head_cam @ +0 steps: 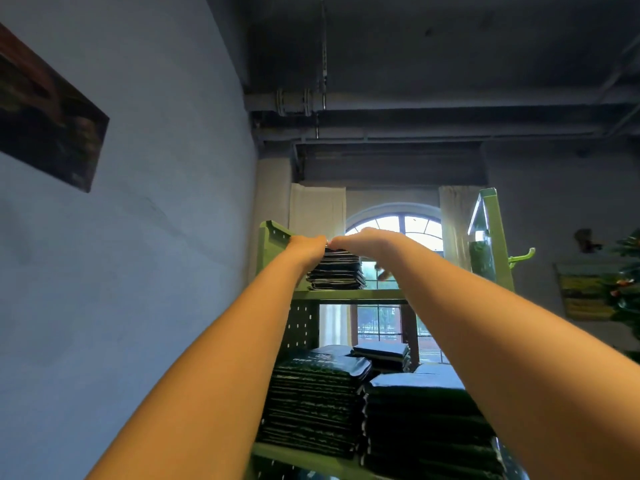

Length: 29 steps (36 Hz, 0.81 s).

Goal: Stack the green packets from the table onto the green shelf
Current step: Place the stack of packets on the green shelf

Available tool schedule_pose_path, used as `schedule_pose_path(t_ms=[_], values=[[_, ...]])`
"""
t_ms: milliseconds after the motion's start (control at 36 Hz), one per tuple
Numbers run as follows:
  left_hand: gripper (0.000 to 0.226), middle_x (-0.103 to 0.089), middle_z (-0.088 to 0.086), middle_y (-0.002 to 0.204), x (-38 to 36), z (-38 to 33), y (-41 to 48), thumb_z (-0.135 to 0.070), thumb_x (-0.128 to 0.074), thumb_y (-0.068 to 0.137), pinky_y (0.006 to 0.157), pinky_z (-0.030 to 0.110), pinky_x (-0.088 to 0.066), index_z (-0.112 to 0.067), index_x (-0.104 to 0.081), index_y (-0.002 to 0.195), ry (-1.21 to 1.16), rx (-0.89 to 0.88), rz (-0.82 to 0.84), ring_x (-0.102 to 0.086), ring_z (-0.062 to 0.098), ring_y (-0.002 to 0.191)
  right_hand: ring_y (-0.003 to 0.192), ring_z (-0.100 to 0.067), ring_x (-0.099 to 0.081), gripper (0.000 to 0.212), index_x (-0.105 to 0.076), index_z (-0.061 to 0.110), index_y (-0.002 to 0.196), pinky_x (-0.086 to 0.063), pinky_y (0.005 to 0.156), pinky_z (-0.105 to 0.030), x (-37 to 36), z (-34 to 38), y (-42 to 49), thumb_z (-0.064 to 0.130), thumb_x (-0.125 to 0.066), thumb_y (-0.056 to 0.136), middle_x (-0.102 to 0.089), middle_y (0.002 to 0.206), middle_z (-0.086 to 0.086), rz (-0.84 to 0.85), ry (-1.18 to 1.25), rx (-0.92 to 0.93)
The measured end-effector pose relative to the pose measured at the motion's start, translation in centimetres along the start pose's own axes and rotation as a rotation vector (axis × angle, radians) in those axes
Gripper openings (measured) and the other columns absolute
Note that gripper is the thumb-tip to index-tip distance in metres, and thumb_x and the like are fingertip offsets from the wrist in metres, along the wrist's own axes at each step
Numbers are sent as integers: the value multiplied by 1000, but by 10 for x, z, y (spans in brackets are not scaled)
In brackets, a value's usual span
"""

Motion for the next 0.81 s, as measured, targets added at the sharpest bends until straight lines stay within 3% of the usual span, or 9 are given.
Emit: schedule_pose_path(t_ms=[56,111,194,278,417,500,639,694,806], values=[[47,-54,13,110,6,10,20,-25,-37,103,58,27,-36,1,-32,142,153,-74,-92,-52,19,84,129,-30,-42,64,-28,7,144,-42,94,-35,4,0,1,32,-58,93,-40,142,-14,-107,-50,56],[40,-57,16,115,11,13,21,-22,-39,102,55,28,-33,1,-43,134,247,-156,-186,-55,22,86,135,-28,-36,73,-24,13,148,-37,103,-37,2,3,6,28,-65,89,-33,151,-10,-152,-155,146],[26,-51,7,79,15,10,9,-21,-40,100,53,27,-33,-3,-57,107,428,-239,-251,-46,17,68,132,-25,-41,60,-39,17,143,-35,108,-38,-2,4,10,26,-64,90,-41,147,-6,-202,-302,256],[28,-57,8,82,13,11,13,-24,-39,100,64,34,-46,-4,-58,97,492,-247,-175,-56,24,78,121,-25,-51,46,-50,20,135,-44,103,-41,-2,4,9,33,-61,91,-53,137,-5,-281,-383,294],[35,-68,21,109,-6,5,5,-15,-37,97,96,46,-51,3,-66,108,481,-229,151,-63,35,106,99,-25,-61,32,-65,17,119,-52,89,-39,-2,7,8,35,-53,95,-67,114,-7,-344,-463,338],[38,-67,20,110,-9,7,8,-16,-35,98,98,44,-50,3,-66,109,510,-207,200,-62,32,100,90,-24,-63,28,-69,14,113,-54,83,-35,-2,7,13,29,-55,95,-70,106,-8,-316,-465,326],[27,-61,13,97,-12,7,14,-15,-39,98,83,34,-43,-6,-63,93,573,-184,256,-52,23,83,88,-26,-62,27,-70,11,113,-51,76,-31,-4,4,23,24,-56,94,-69,104,-10,-274,-454,293],[26,-61,12,99,-13,9,17,-15,-39,99,83,32,-42,-6,-63,97,583,-176,270,-51,21,82,88,-26,-61,28,-69,9,115,-47,74,-29,-6,2,27,21,-54,95,-68,106,-11,-246,-453,279],[33,-63,16,117,-16,14,21,-16,-36,101,94,36,-44,-3,-60,118,609,-166,273,-53,23,94,100,-28,-59,31,-62,7,123,-47,90,-32,-12,-1,33,16,-49,97,-64,117,-14,-157,-468,248]])
Point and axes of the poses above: each hand's wrist, its own y-axis towards the middle knuckle, its own x-axis out of the back of the hand, z = x × y, the point moved 5 cm from there along y, towards the middle knuckle
